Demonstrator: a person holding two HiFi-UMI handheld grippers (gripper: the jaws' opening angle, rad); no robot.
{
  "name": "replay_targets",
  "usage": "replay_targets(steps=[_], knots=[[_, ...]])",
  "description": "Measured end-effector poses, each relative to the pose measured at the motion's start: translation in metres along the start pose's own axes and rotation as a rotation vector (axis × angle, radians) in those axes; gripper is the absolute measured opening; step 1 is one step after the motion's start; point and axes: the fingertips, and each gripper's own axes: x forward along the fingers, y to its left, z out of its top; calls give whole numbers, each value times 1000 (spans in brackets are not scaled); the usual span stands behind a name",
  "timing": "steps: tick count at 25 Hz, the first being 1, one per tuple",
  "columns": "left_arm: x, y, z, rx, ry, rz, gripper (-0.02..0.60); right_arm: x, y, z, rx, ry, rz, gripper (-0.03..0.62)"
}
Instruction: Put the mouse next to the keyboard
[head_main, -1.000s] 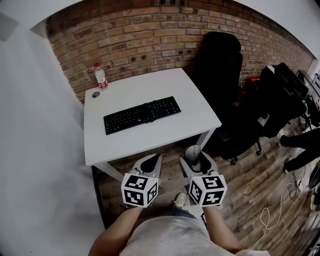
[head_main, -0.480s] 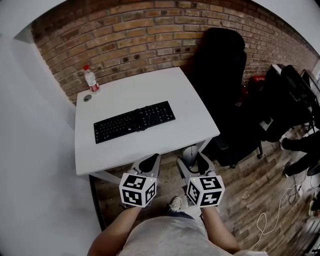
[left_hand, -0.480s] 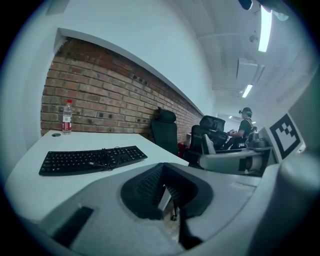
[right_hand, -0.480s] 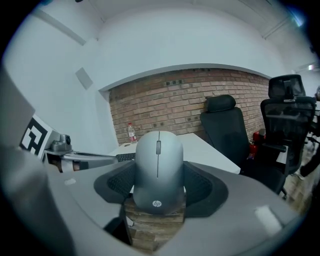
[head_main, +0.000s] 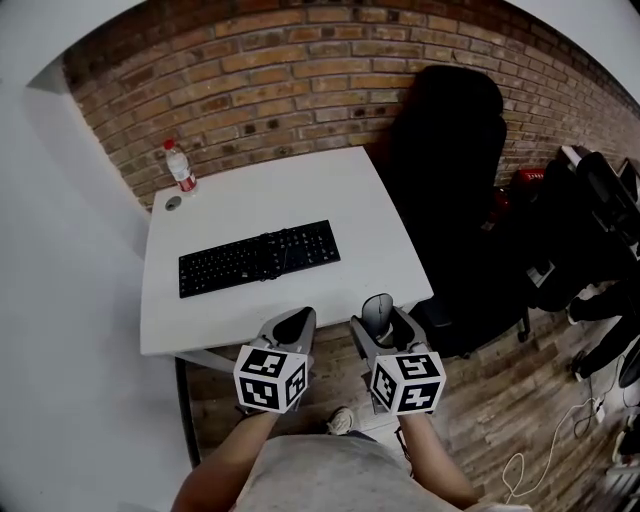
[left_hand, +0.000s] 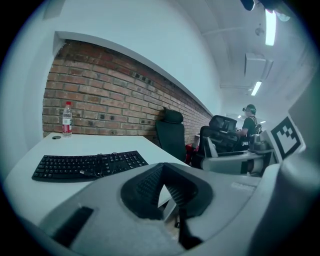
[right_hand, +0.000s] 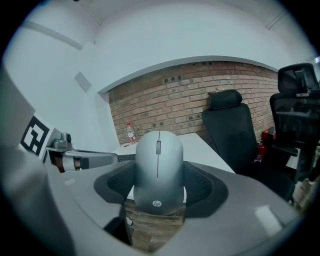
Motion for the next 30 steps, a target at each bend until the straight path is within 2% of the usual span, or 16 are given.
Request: replay_targets(steps=[13, 20, 30], knots=[[20, 20, 8, -28, -22, 113, -12, 31, -38, 5, -17, 35, 57, 305], [47, 40, 14, -46, -33, 121, -12, 63, -50, 5, -28, 65, 58, 305], [105, 102, 29, -72, -24, 138, -12, 146, -67, 17, -56, 135, 46, 305]])
